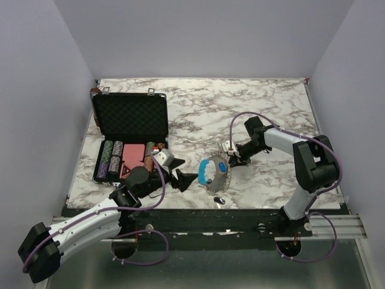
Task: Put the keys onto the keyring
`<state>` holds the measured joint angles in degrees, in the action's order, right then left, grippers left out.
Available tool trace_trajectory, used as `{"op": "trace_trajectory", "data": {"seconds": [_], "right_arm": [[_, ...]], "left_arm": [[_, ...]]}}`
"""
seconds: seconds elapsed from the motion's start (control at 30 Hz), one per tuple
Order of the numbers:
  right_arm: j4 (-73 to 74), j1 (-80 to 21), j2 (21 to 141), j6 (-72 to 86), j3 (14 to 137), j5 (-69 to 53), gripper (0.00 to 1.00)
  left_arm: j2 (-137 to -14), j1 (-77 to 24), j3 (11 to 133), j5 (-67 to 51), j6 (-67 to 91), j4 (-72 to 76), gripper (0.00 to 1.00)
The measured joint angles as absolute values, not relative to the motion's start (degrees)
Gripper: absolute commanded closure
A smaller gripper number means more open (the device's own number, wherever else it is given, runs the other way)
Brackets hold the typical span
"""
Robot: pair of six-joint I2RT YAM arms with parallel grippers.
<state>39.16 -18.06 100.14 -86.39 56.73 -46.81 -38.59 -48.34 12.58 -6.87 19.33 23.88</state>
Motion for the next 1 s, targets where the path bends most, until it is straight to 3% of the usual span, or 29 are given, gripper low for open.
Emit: {"op": "trace_trajectory", "data": {"seconds": [0.23,0.37,0.77,1.0], "right_arm": [[39.09,-18.70,101.27,-84.58,56.97,-46.85,0.79],[39.00,-19.07,101.32,-83.42,57.01,-46.85,0.99],[44.23,-19.09,98.21,-79.59,63.33,-46.89,1.00],[56.99,-19.92,93.12,-81.82,77.47,-49.32,1.00]], "left_arm": [[-38.59,-48.34,12.58,-6.87,19.35,23.90,0.07],[-38.59,-48.34,12.58,-6.87,19.35,23.88,0.07],[-38.59,-48.31,13.04,-7.84,17.19,23.77,0.01],[-41.43,-48.23,21.96,-11.73,8.08,20.45,0.11]]}}
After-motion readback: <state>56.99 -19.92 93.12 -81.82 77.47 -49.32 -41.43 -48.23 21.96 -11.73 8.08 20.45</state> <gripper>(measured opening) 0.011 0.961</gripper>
